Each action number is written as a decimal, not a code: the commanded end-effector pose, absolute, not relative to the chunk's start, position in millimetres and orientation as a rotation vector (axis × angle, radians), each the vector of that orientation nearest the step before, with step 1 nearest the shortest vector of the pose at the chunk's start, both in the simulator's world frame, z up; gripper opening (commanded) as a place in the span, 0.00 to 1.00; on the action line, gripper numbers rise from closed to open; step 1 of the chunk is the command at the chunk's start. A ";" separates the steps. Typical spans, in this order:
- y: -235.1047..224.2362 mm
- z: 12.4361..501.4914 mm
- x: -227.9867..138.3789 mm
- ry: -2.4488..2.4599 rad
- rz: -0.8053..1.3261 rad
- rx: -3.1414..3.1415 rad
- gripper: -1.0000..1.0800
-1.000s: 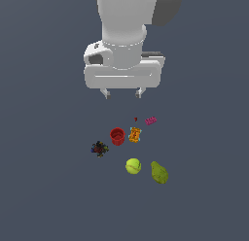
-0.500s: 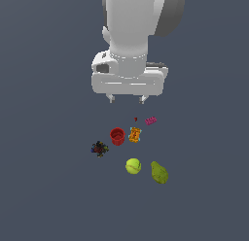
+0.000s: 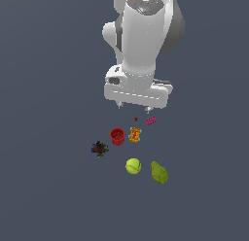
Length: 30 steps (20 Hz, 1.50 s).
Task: Pick up a designated object from a clutter of objects.
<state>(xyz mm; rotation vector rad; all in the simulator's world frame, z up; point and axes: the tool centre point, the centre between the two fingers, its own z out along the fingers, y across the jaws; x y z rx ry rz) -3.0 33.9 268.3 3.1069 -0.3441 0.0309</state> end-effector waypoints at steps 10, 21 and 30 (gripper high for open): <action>66.4 211.4 -20.7 -0.666 0.033 3.048 0.96; 96.1 161.0 -46.7 -0.962 0.034 2.968 0.96; 118.6 123.3 -74.2 -1.196 0.030 2.887 0.96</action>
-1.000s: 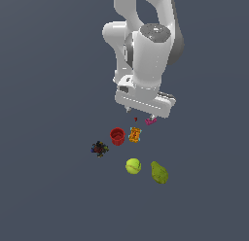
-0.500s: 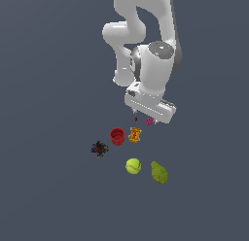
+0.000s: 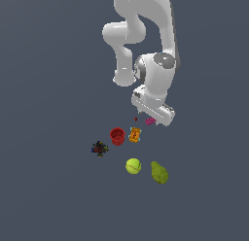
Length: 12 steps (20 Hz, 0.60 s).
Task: Pick up a designated object from a clutter of objects.
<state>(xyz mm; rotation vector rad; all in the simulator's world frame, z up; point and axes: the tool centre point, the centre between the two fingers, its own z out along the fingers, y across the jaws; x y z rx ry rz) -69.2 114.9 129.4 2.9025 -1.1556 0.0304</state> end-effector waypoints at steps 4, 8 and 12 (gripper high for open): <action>128.0 107.7 -88.1 -1.299 0.026 2.846 0.96; 136.8 93.0 -102.8 -1.399 0.020 2.802 0.96; 144.1 80.8 -116.4 -1.486 0.014 2.762 0.96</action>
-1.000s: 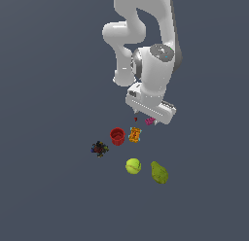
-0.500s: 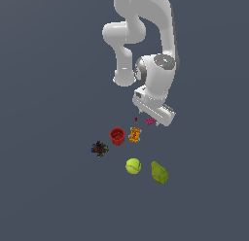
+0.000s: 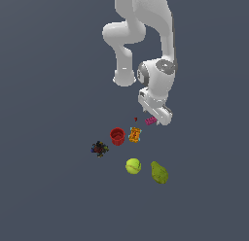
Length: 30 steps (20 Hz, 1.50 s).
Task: Pick up a designated object from a clutter of objects.
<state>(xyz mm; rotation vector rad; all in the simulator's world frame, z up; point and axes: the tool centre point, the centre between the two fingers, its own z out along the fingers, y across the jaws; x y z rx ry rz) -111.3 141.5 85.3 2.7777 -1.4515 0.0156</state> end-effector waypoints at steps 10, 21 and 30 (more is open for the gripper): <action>154.0 64.1 -137.4 -1.611 0.002 2.697 0.96; 155.0 56.9 -140.0 -1.622 0.000 2.690 0.96; 155.0 23.9 -140.9 -1.624 0.000 2.689 0.96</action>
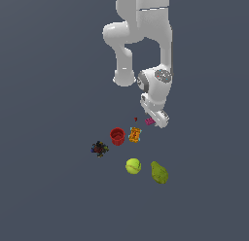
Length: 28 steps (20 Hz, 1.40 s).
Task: Pick up a designated object from a clutter of objects.
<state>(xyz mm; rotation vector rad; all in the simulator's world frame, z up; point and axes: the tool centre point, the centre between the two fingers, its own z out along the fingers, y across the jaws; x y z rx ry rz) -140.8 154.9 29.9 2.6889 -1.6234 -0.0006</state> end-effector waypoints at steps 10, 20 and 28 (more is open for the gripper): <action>155.2 12.0 -140.2 -1.626 0.000 2.688 0.00; 155.2 12.5 -140.0 -1.626 0.001 2.688 0.00; 150.6 30.2 -132.5 -1.626 0.001 2.688 0.00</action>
